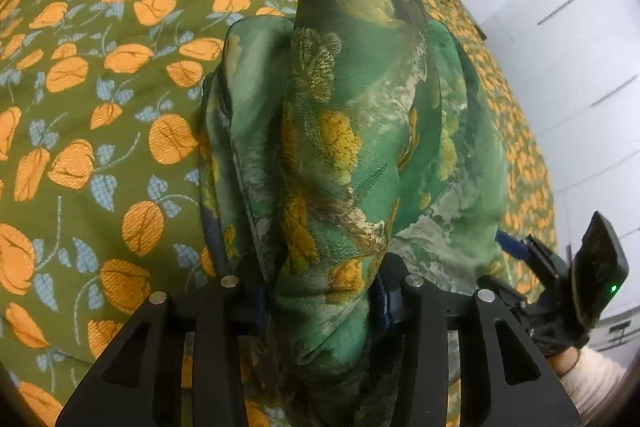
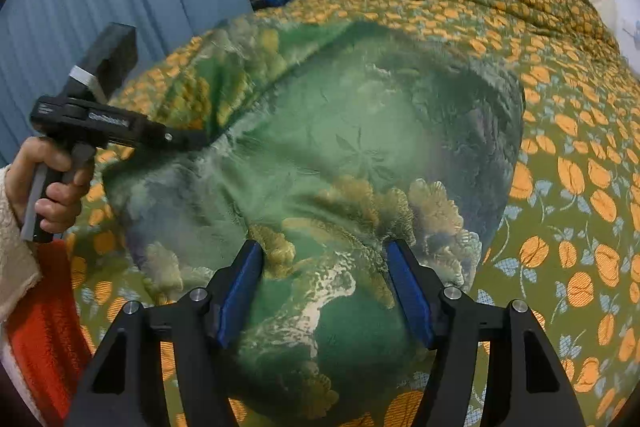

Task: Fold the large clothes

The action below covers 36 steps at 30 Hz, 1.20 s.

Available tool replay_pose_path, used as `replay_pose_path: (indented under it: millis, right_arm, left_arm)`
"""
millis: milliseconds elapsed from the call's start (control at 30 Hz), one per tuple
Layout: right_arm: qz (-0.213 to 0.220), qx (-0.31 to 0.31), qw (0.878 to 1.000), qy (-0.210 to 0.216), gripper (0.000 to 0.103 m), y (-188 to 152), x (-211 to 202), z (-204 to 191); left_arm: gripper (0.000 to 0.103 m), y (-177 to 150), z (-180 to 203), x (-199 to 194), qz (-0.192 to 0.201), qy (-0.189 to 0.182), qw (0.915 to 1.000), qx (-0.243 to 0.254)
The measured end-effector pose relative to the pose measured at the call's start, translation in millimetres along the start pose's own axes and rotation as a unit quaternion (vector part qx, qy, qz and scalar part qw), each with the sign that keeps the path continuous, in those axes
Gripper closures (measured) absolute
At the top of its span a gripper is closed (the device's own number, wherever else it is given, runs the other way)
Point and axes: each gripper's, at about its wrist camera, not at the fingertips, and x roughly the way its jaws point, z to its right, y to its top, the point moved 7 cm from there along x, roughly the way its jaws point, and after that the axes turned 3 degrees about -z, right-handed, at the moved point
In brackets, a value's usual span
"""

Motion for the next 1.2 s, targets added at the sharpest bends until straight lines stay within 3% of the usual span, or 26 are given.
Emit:
replay_pose_path:
  millis: [267,467,633,767,867,967,1200]
  right_arm:
    - [-0.018,0.001,1.0,0.014,0.037,13.7,-15.8,1.3]
    - [0.009,0.036,0.999,0.005,0.037,85.5,-48.2,30.8]
    - [-0.017,0.052,0.999,-0.007,0.037,134.5,-9.5,47.6]
    - [-0.074,0.089,0.993,-0.008,0.037,128.6,47.6,59.7]
    - [-0.073,0.091,0.993,-0.022,0.036,115.8,66.6,65.3]
    - [-0.061,0.095,0.993,-0.022,0.036,112.7,58.6,68.2]
    - [-0.041,0.031,0.998,-0.036,0.036,103.5,7.7,42.1]
  left_arm:
    - [0.059,-4.2,13.8,-3.6,0.013,0.044,0.9987,0.023]
    - [0.058,-1.8,18.9,-1.3,0.015,0.058,0.9978,0.029]
    - [0.058,-4.3,20.9,-1.7,0.02,0.066,0.9971,0.033]
    - [0.058,-6.0,24.2,-3.0,0.022,0.08,0.9957,0.041]
    - [0.058,-7.0,28.7,-3.8,0.022,0.097,0.9937,0.051]
    - [0.058,-7.8,30.9,-4.3,0.022,0.103,0.9929,0.056]
    - [0.058,-9.7,31.2,-5.4,0.024,0.108,0.9924,0.054]
